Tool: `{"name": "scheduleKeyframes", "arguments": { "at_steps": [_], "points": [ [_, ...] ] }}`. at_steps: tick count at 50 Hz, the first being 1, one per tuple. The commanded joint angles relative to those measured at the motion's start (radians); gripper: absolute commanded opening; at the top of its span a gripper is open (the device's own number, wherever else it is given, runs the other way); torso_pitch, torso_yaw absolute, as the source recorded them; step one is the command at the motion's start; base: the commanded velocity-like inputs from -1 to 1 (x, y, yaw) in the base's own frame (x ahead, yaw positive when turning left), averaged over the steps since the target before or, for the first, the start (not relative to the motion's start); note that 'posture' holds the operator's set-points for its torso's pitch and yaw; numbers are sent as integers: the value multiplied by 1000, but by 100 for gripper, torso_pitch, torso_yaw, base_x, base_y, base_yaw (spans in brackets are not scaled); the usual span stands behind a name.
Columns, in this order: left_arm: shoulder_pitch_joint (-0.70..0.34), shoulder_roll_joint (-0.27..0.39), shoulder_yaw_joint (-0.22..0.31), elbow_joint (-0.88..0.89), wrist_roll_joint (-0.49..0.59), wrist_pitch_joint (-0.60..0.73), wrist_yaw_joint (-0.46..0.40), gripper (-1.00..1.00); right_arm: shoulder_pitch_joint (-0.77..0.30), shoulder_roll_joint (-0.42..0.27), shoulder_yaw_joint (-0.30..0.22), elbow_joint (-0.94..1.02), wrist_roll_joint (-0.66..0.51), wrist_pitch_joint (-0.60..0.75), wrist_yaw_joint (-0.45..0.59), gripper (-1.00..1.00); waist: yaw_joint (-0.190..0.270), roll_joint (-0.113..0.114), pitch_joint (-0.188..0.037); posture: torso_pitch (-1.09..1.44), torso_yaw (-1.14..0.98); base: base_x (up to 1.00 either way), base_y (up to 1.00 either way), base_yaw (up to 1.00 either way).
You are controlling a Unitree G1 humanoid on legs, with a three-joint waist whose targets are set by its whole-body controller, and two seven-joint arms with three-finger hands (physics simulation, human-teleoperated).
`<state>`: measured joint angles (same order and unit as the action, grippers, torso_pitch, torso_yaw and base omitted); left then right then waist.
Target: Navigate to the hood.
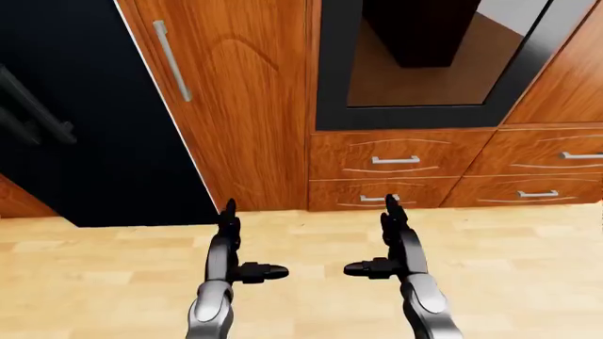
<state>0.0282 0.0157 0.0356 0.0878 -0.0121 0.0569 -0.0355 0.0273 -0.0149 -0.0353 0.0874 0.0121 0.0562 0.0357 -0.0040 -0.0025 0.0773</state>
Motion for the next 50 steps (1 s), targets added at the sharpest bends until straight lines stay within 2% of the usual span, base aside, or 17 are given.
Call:
{"name": "scheduleKeyframes", "arguments": {
  "at_steps": [1, 3, 4, 5, 7, 16, 17, 19, 37, 45, 48, 50],
  "points": [
    [-31, 3, 3, -83, -7, -59, -2, 100, -30, -2, -4, -77, 16, -64, 5, 100, -2, -8, -1, 0, 0, 0, 0, 0],
    [-31, 3, 3, -83, -7, -59, -2, 100, -34, -2, -4, -66, 17, -70, 6, 100, 7, -1, -62, 0, 0, 0, 0, 0],
    [-31, 3, 3, -83, -7, -59, -2, 100, -33, -2, -4, -67, 18, -69, 6, 100, 7, -1, -52, 0, 0, 0, 0, 0],
    [-31, 3, 3, -83, -7, -59, -2, 100, -34, -2, -5, -64, 19, -72, 6, 100, 6, -6, -17, 0, 0, 0, 0, 0],
    [-31, 3, 3, -83, -7, -59, -2, 100, -33, -2, -4, -65, 20, -71, 6, 100, 7, -7, -69, 0, 0, 0, 0, 0],
    [-31, 3, 3, -83, -7, -59, -2, 100, -30, -3, -2, -68, 18, -74, 8, 100, 9, -4, -81, 0, 0, 0, 0, 1],
    [-31, 3, 3, -83, -7, -59, -2, 100, -27, -2, 1, -74, 16, -72, 8, 100, 11, 1, -99, 0, 0, 0, 0, 16],
    [-31, 3, 3, -83, -7, -59, -2, 100, -27, -2, 1, -72, 16, -71, 10, 100, 10, 3, -80, 0, 0, 0, 0, 18],
    [-31, 3, 3, -83, -7, -59, -2, 100, -28, -2, 2, -69, 11, -67, 11, 100, 29, 11, -64, 0, 0, 0, 0, 35],
    [-31, 3, 3, -83, -7, -59, -2, 100, -25, -2, 1, -79, 16, -55, 12, 100, 36, -7, -58, 0, 0, 0, 0, 40],
    [-31, 3, 3, -83, -7, -59, -2, 100, -23, -2, 0, -83, 18, -52, 11, 100, 26, 1, -55, 0, 0, 0, 0, 41],
    [-31, 3, 3, -83, -7, -59, -2, 100, -22, -1, -1, -86, 21, -48, 12, 100, 20, 18, -55, 0, 0, 0, 0, 42]
  ]
}}
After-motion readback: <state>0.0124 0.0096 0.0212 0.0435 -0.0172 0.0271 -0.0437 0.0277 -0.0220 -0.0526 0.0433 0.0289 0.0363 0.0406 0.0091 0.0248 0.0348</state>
